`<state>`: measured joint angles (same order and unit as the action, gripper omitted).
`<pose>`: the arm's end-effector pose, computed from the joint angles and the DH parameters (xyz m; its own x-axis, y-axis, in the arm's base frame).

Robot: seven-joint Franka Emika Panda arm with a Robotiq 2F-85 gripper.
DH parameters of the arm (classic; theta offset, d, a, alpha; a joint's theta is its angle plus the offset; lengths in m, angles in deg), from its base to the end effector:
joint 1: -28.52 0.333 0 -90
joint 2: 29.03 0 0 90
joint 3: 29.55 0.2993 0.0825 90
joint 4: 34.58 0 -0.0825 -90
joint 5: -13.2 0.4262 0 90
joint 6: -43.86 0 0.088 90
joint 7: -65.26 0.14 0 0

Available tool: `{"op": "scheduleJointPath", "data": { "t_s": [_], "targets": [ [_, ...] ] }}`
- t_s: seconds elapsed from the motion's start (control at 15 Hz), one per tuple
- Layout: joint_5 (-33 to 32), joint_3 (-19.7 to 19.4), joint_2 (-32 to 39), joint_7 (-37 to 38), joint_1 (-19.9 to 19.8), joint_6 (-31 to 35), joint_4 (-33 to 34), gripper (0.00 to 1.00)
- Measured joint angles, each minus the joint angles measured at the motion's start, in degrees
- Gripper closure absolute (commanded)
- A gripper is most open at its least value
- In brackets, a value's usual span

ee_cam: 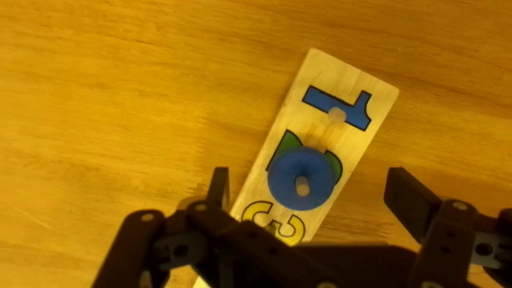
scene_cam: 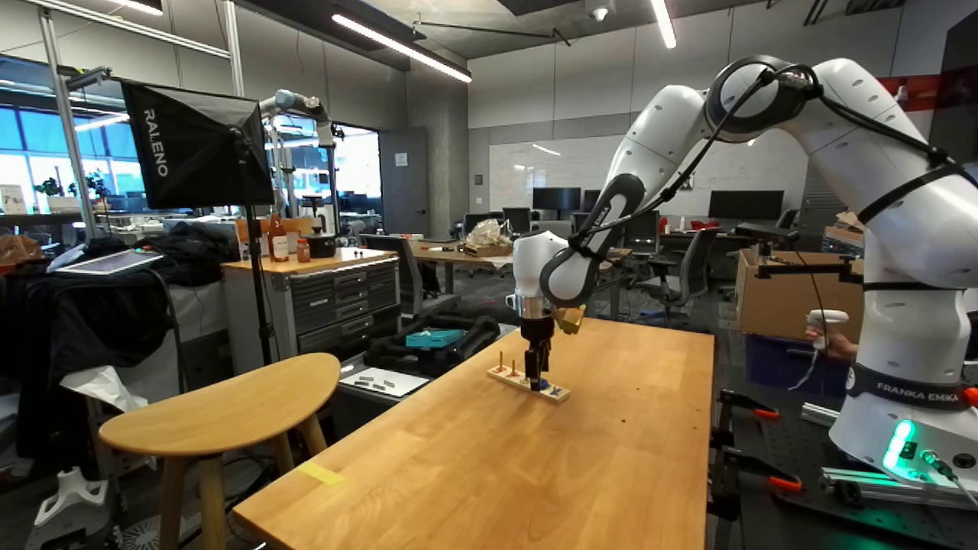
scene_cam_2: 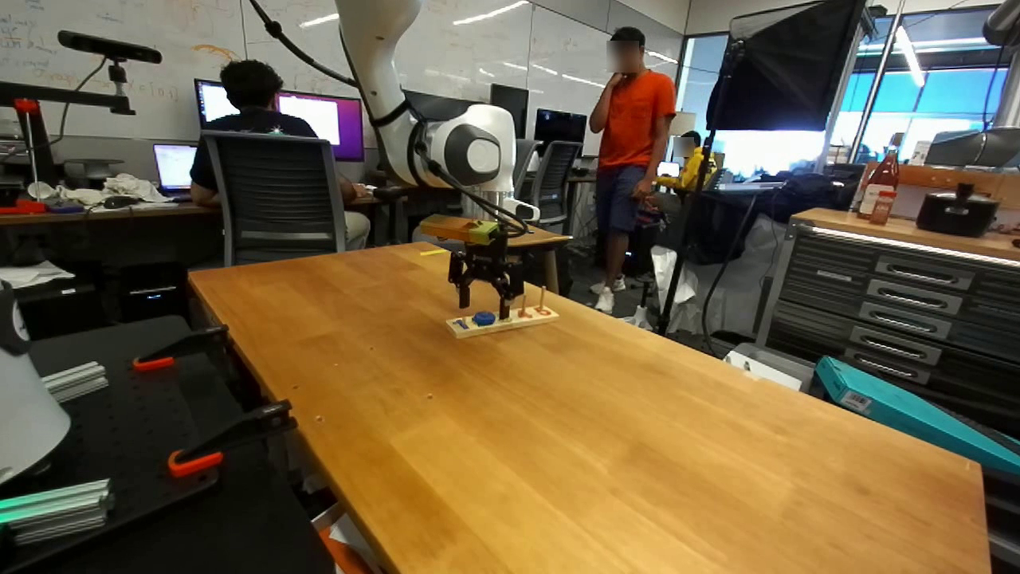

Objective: Pick up the blue object from the wooden holder and put it on the table.

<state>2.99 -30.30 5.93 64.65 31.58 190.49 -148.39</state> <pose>0.6130 0.0235 0.0662 0.9787 0.2001 -0.0463 0.2038 -0.9740 0.0988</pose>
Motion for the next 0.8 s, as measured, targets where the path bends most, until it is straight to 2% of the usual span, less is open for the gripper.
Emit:
{"op": "scheduleJointPath", "data": {
  "t_s": [0.07,0.13,0.2,0.67,0.8],
  "targets": [
    [0.0,0.0,0.0,0.0,0.0,0.0,0.1,0.0],
    [0.1,0.0,0.0,0.0,0.0,0.0,0.2,0.25],
    [0.1,0.0,0.0,0.0,0.0,0.0,0.3,0.27],
    [0.1,0.0,-0.1,0.0,0.0,0.0,-0.4,0.81],
    [0.1,0.0,-0.2,0.0,-0.1,0.0,-0.4,0.81]
  ]
}}
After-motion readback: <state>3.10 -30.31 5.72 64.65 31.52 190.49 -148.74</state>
